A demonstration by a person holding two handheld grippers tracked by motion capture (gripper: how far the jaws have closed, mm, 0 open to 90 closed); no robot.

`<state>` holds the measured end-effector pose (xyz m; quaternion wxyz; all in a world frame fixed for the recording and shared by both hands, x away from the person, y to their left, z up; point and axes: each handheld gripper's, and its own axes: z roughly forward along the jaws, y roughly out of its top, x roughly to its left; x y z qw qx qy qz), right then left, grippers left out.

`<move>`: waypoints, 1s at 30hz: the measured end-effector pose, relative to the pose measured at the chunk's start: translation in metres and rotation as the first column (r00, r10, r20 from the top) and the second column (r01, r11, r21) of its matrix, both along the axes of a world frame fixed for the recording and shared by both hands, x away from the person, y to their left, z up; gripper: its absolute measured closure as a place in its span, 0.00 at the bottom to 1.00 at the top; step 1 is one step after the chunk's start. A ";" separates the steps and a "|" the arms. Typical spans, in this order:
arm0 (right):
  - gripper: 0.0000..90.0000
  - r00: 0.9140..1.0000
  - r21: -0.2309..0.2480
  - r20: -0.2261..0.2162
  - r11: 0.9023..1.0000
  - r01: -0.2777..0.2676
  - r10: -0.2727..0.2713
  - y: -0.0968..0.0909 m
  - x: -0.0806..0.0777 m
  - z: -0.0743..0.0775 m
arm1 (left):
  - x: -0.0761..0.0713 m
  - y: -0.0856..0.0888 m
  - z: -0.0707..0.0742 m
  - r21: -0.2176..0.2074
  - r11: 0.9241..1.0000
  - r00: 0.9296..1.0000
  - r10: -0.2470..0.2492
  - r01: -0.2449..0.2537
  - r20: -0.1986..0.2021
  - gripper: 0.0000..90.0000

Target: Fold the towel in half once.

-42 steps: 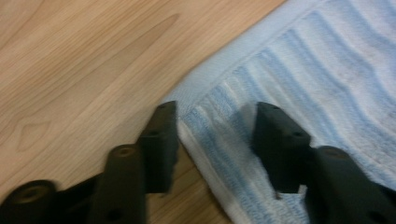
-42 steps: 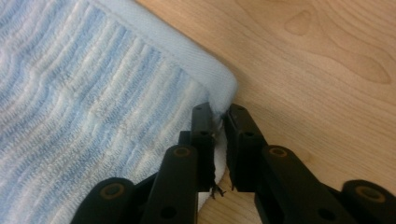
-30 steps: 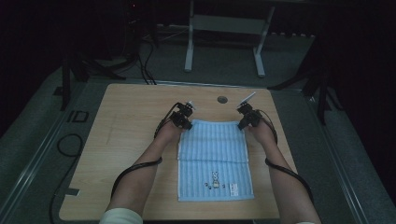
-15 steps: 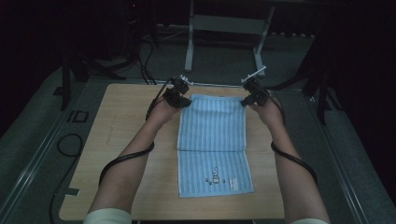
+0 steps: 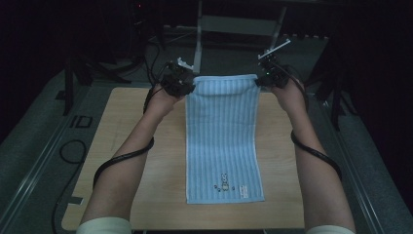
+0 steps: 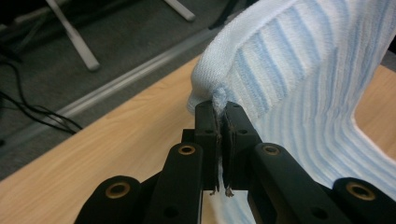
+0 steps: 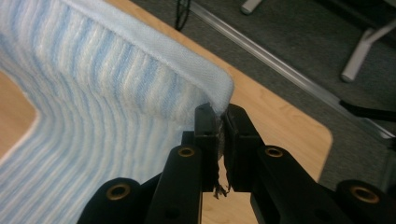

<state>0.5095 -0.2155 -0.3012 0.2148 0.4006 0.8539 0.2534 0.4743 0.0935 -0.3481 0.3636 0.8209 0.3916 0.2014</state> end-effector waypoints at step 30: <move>0.94 0.984 0.082 -0.034 0.981 -0.173 0.177 -0.036 -0.138 -0.090 | -0.126 -0.003 -0.081 -0.013 0.981 0.980 -0.194 0.193 -0.053 0.95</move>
